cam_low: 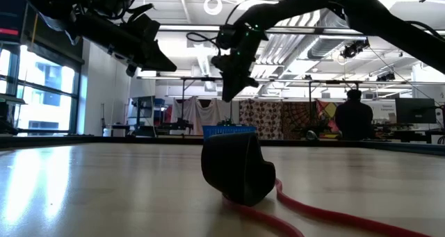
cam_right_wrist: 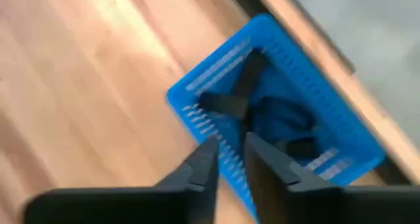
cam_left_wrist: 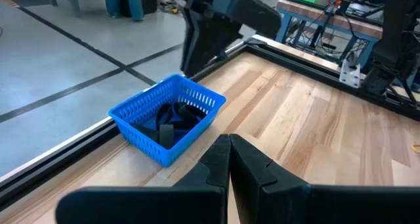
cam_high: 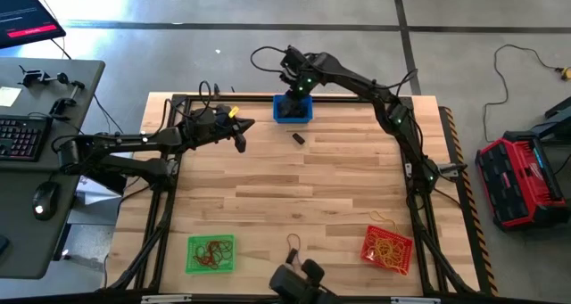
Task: Sort rubber bands into baskets
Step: Put the black rubber band into the blue basket
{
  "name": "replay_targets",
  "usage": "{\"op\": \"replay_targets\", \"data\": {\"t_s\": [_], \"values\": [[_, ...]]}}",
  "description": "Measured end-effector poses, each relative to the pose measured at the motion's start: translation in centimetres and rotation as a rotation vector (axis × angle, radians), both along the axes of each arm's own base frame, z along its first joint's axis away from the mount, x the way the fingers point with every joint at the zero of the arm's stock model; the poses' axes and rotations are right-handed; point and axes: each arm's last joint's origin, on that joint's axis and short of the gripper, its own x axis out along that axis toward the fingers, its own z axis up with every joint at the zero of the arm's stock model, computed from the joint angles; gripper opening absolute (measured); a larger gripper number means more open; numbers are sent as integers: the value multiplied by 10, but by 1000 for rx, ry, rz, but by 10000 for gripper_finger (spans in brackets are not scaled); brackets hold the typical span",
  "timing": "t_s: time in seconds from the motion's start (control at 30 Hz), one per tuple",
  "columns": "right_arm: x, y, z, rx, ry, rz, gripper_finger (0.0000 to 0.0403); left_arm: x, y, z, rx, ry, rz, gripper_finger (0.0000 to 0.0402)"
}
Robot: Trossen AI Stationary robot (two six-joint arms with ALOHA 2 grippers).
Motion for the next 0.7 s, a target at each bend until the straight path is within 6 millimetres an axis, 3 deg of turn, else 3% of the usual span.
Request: {"op": "replay_targets", "data": {"t_s": [0.1, 0.7], "values": [[3, 7, -2, 16, 10, 2, 9, 0, 0, 0, -1, 1, -2, 0], [17, 26, 1, -20, 2, -160, 0, 0, 0, 0, 16, 10, -9, 0]]}}
